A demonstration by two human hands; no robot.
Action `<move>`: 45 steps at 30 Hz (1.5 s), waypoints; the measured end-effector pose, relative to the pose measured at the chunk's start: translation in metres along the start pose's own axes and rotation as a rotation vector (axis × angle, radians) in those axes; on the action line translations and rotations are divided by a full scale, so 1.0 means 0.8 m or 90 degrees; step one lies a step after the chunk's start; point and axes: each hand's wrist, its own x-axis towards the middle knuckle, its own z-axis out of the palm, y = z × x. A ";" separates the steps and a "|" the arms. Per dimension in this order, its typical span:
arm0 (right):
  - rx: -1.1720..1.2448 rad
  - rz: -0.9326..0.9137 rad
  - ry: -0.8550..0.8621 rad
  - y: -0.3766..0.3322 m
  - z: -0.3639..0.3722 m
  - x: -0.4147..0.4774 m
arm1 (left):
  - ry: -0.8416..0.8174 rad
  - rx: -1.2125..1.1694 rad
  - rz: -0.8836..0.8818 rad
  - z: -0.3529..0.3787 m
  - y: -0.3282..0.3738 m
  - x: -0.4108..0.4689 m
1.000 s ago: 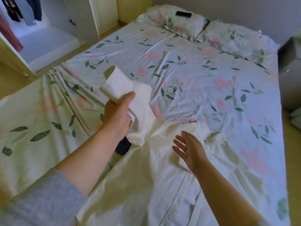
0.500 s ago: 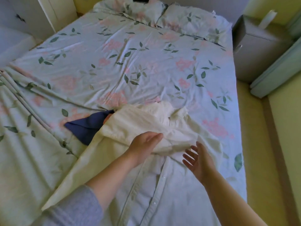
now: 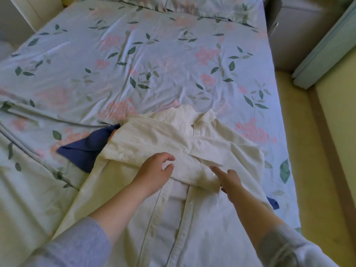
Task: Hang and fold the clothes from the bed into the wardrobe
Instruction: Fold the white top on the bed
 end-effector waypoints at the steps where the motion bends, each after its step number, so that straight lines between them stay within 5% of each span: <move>1: 0.017 -0.007 -0.018 -0.003 -0.002 0.003 | -0.003 0.009 0.006 0.003 0.001 0.005; 7: 0.092 -0.397 0.090 -0.012 -0.008 0.001 | -0.056 0.066 0.029 0.014 0.007 0.031; 9: 0.086 -0.442 0.131 -0.009 -0.012 0.004 | -0.085 0.128 0.007 0.017 0.002 0.038; 13: -0.124 -0.260 0.074 0.007 -0.014 0.046 | -0.143 0.276 -0.104 0.028 -0.017 0.045; 15: -0.171 -0.171 0.035 0.008 -0.014 0.061 | -0.074 0.335 -0.074 0.031 -0.019 0.051; 18: -0.200 -0.224 0.098 -0.003 -0.016 0.073 | 0.089 0.309 0.057 0.018 -0.012 0.074; 21: -0.241 -0.341 0.169 -0.020 -0.021 0.081 | 0.118 0.308 0.101 0.004 -0.004 0.107; 25: -0.377 -0.378 0.138 -0.052 -0.039 0.107 | 0.092 0.372 0.047 -0.014 0.005 0.161; 32: -0.557 -0.312 0.070 -0.099 -0.045 0.165 | -0.113 0.535 -0.041 -0.032 -0.007 0.239; 40: -0.689 -0.248 0.110 -0.094 -0.048 0.208 | -0.084 0.589 -0.115 -0.021 -0.013 0.273; 45: -0.616 -0.330 0.108 -0.090 -0.071 0.203 | -0.052 0.631 -0.062 -0.025 -0.008 0.270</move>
